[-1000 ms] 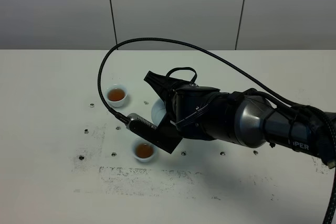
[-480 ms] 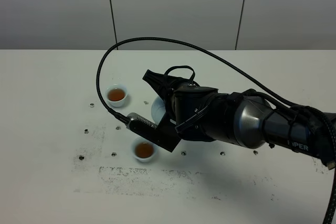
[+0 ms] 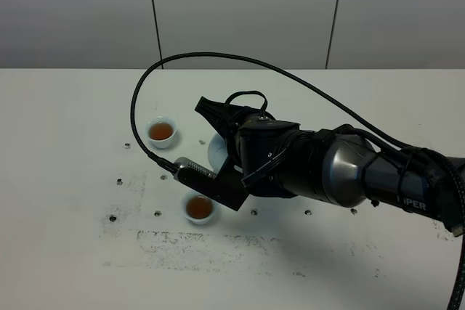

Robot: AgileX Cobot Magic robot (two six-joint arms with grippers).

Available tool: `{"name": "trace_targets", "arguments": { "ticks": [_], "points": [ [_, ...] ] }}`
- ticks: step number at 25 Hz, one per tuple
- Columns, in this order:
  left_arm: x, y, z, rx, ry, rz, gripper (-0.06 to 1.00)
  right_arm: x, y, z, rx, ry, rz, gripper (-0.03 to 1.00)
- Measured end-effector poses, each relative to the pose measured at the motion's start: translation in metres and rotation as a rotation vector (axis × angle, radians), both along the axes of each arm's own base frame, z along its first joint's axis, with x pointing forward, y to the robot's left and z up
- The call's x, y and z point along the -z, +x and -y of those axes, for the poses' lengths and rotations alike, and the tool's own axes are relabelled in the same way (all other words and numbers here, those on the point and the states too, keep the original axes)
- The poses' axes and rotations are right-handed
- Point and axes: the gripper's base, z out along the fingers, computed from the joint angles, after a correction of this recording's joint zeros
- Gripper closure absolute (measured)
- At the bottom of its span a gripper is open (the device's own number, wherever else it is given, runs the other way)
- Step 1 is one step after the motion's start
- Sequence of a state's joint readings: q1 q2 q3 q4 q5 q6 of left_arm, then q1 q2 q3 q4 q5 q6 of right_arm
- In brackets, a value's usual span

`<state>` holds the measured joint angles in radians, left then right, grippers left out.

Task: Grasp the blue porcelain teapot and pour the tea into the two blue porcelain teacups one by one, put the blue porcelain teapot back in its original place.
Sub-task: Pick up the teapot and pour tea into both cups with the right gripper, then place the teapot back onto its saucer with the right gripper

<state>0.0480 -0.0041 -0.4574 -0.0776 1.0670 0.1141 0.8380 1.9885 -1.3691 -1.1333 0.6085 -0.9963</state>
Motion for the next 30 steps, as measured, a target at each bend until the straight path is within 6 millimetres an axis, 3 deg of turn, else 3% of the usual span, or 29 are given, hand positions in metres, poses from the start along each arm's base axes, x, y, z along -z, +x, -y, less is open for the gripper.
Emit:
{"name": "trace_targets", "arguments": {
  "ticks": [17,26,30],
  "points": [
    [0.000,0.000,0.000,0.000,0.000,0.000,0.60,0.006,0.002,0.011,0.197,0.205,-0.140,0.91],
    [0.000,0.000,0.000,0.000,0.000,0.000,0.60,-0.009,0.005,0.026,0.348,0.402,-0.246,0.91],
    [0.000,0.000,0.000,0.000,0.000,0.000,0.60,-0.029,0.000,0.037,0.474,0.556,-0.327,0.91]
  ]
}}
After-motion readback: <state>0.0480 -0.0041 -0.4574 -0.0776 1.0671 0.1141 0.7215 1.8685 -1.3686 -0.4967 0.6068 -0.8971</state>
